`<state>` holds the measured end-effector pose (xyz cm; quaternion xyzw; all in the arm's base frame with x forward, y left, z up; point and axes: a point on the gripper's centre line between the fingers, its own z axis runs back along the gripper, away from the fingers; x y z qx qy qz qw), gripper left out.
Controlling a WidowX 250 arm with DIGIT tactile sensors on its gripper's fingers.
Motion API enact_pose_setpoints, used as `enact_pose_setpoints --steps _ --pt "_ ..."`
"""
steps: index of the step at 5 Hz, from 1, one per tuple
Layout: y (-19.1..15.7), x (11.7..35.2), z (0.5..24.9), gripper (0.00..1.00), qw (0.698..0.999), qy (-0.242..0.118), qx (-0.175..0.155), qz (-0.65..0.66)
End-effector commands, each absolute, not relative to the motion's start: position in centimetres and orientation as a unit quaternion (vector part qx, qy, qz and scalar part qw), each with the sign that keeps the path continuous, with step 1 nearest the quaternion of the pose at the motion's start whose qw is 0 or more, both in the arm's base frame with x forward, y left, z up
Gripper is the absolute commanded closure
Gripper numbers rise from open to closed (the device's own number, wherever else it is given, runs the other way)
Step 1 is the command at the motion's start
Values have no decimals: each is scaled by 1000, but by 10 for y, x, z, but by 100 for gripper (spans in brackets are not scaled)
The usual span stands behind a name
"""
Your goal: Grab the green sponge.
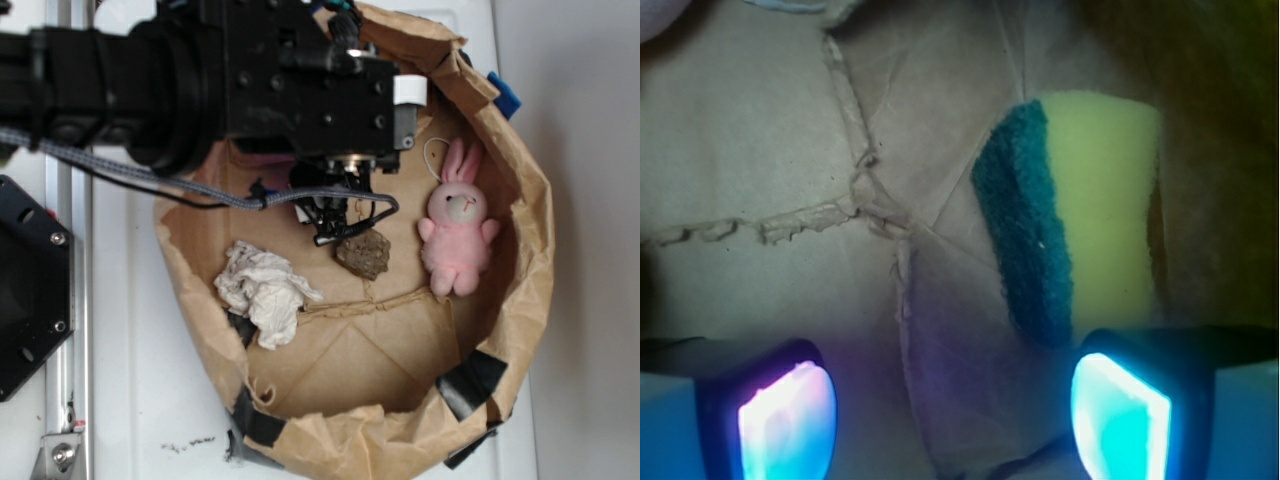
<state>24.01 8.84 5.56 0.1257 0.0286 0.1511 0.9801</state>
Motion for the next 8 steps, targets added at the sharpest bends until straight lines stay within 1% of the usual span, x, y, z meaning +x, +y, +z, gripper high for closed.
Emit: enact_pose_setpoints --steps 1,2,3,4,5,6,8 --pt "89 244 71 0 978 -7 141 156" --pt "92 245 69 0 976 -13 142 163" --pt "91 243 66 0 972 -23 151 179" --pt "90 239 64 0 967 -20 160 196" --pt "92 234 65 0 965 -9 168 202" --pt "91 230 64 0 964 -9 173 201" --pt "95 234 63 0 963 -10 173 205"
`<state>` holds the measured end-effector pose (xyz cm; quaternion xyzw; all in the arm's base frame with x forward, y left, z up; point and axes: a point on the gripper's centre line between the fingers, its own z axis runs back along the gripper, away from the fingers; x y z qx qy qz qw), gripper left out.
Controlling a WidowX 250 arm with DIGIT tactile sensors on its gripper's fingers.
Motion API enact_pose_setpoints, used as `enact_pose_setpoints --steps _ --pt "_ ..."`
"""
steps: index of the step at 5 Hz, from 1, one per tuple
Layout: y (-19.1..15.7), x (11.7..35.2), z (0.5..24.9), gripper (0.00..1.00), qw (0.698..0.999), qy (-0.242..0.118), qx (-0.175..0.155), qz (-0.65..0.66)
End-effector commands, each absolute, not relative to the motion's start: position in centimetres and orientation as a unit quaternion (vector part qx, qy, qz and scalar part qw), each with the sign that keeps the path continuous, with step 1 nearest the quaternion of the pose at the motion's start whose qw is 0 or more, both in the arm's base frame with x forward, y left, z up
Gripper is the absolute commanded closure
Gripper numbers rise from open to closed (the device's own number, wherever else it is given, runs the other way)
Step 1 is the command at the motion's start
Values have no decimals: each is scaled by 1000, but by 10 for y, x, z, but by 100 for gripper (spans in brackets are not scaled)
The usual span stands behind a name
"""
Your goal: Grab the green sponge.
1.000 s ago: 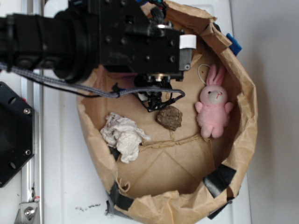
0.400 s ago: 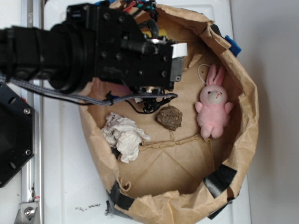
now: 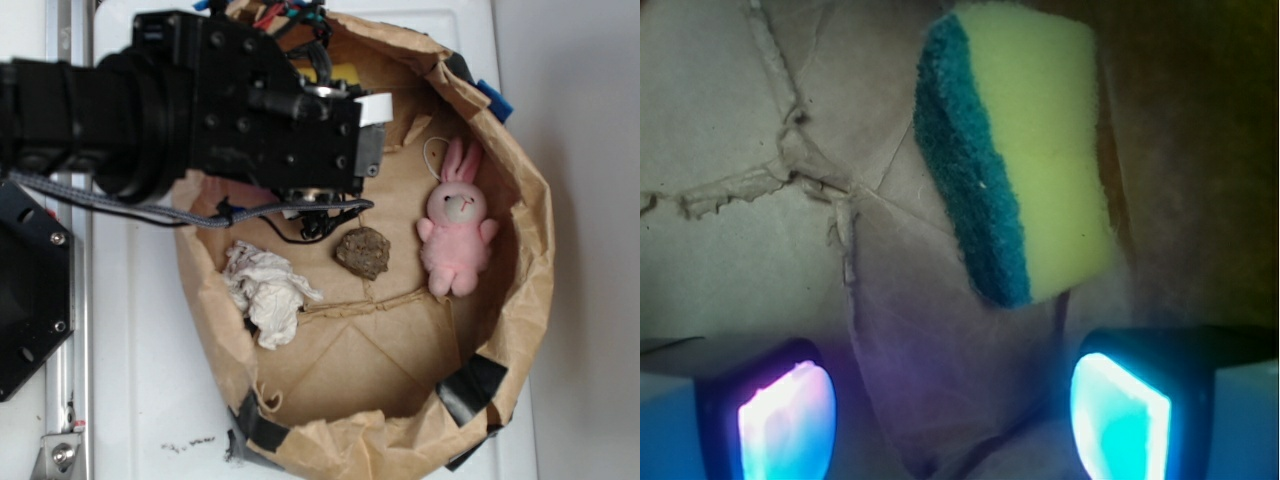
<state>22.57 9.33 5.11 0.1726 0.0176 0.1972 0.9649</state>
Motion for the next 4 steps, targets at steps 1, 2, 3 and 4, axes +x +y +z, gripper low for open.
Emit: enact_pose_setpoints --steps 1,2,3,4 --pt "103 241 62 0 963 -14 166 211" --pt "112 249 59 0 959 -22 170 225" --pt "123 256 58 0 953 -17 180 244" --pt "130 259 60 0 953 -14 179 245"
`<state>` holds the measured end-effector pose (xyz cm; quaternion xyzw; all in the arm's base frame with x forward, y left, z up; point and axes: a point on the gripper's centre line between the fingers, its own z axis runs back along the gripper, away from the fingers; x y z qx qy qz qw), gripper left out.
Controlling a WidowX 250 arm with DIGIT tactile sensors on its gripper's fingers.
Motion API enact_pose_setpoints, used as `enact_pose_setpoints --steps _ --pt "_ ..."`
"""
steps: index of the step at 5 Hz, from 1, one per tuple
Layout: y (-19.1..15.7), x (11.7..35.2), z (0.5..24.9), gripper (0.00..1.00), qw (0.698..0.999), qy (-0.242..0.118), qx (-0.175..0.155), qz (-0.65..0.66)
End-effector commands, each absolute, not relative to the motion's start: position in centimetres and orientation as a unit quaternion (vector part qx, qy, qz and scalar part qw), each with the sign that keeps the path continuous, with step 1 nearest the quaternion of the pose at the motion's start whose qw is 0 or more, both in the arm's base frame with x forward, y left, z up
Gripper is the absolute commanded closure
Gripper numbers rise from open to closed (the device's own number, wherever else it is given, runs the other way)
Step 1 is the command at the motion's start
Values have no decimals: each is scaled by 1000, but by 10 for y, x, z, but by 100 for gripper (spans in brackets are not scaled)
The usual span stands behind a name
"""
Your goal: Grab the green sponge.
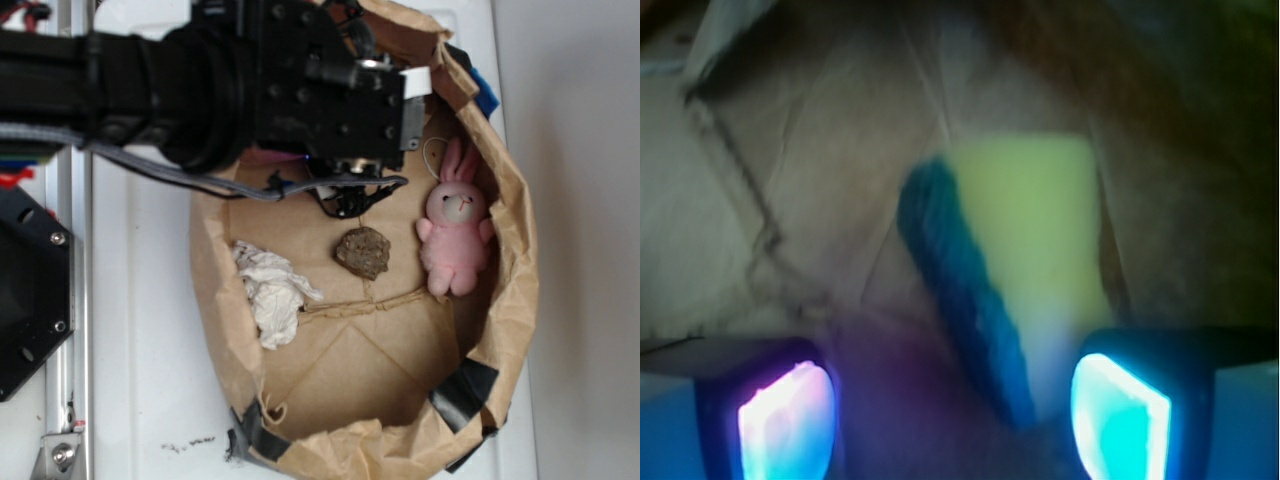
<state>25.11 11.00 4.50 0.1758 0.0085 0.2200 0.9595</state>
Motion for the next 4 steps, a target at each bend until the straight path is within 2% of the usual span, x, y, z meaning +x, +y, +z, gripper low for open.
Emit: enact_pose_setpoints --steps 1,4 --pt "133 260 59 0 953 -12 179 243" --pt "133 264 51 0 959 -12 178 218"
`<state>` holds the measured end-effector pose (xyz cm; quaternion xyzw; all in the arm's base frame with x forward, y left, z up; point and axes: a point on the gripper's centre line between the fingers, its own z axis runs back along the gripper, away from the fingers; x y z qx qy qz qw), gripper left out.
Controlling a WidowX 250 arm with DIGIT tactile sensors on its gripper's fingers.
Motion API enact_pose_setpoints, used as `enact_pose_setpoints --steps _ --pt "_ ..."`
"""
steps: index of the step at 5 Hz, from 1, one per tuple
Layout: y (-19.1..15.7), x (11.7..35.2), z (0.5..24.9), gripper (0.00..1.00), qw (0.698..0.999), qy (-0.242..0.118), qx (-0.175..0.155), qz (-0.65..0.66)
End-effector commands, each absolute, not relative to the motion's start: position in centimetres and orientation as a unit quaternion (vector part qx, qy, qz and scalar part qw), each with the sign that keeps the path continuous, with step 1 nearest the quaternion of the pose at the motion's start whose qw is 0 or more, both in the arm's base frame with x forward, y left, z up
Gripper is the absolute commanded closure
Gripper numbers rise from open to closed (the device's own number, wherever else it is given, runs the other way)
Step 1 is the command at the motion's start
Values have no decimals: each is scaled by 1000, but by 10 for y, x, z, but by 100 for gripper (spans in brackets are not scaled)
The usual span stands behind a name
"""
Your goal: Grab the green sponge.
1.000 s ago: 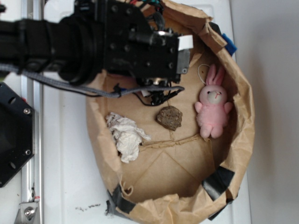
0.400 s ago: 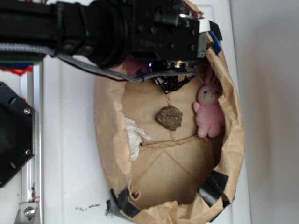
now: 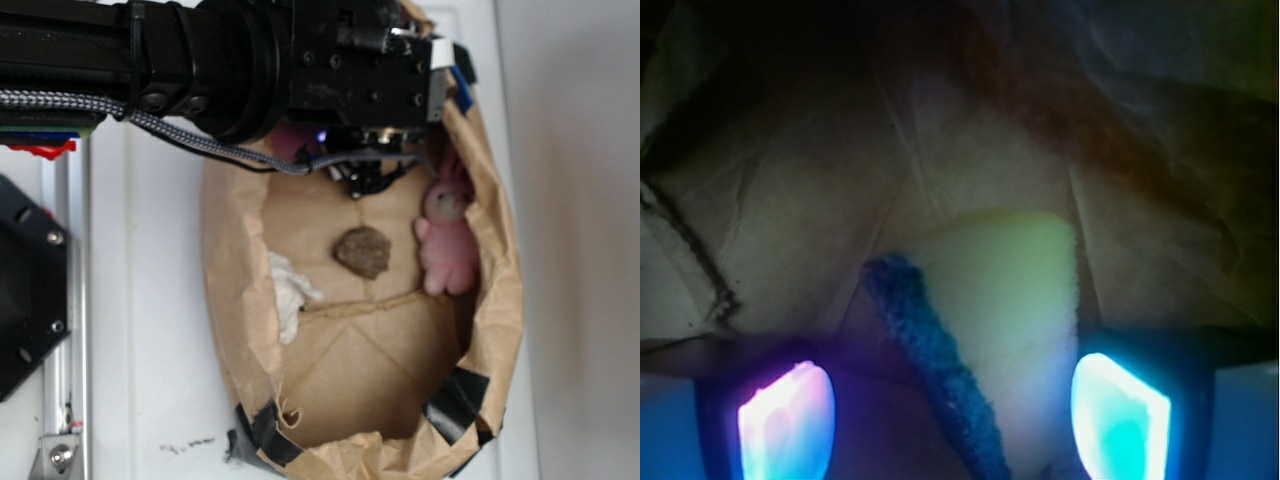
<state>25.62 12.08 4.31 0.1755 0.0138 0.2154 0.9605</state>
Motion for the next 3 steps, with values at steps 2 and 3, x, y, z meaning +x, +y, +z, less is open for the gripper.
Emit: enact_pose_setpoints --steps 2,3 --pt "124 282 41 3 989 -19 110 94" --pt "125 282 43 100 989 -21 111 96"
